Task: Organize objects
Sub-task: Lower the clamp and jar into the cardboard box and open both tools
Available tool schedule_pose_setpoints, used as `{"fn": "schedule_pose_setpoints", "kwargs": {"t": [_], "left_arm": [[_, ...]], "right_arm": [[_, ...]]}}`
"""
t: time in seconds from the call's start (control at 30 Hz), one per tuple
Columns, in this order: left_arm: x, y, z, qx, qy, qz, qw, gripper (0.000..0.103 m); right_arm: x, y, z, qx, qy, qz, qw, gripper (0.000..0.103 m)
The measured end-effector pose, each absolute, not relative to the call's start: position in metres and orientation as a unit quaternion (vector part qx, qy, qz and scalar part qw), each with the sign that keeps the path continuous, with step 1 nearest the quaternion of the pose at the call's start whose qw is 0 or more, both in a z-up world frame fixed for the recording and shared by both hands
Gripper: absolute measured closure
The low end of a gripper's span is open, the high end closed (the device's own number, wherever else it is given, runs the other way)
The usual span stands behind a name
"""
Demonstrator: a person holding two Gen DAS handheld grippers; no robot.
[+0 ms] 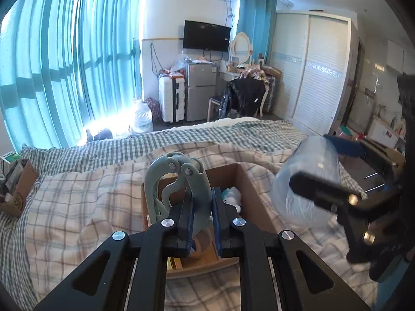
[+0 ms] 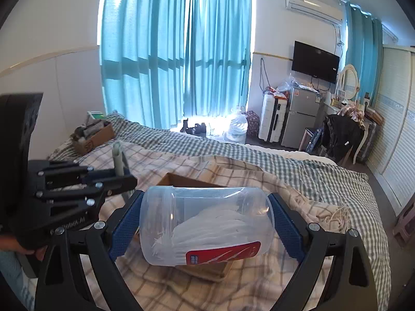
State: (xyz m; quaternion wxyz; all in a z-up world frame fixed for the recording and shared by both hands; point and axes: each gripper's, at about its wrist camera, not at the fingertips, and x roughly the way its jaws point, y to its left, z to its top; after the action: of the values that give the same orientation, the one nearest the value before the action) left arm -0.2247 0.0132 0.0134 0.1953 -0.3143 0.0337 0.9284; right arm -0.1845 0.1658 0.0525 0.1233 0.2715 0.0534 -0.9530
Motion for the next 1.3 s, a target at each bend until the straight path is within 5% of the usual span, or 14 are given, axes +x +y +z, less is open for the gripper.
{"fn": "schedule_pose_setpoints", "kwargs": {"t": [0.4,0.73,0.8,0.9,1.07,1.3], "left_arm": [[-0.314,0.034,-0.08,-0.382,0.019,0.897,0.221,0.09],[-0.323,0.042,-0.113,-0.421,0.03,0.88,0.219,0.087],[-0.318,0.039,-0.109,-0.422,0.025,0.88,0.218,0.077],[-0.308,0.034,-0.097,-0.422,0.017,0.883,0.206,0.042],[-0.283,0.026,-0.065,-0.41,0.025,0.892,0.186,0.039],[-0.248,0.021,-0.005,-0.369,0.027,0.91,0.189,0.002]], "right_arm": [[-0.311,0.171,-0.027,0.344,0.044,-0.932,0.109,0.011],[-0.323,0.171,-0.052,0.338,0.04,-0.933,0.12,0.006],[-0.317,0.174,-0.044,0.326,0.039,-0.938,0.115,0.003],[-0.307,0.18,-0.03,0.315,0.031,-0.943,0.106,0.001],[-0.282,0.189,0.001,0.304,0.027,-0.949,0.079,0.001],[-0.229,0.203,0.058,0.268,0.019,-0.961,0.062,0.0]]}}
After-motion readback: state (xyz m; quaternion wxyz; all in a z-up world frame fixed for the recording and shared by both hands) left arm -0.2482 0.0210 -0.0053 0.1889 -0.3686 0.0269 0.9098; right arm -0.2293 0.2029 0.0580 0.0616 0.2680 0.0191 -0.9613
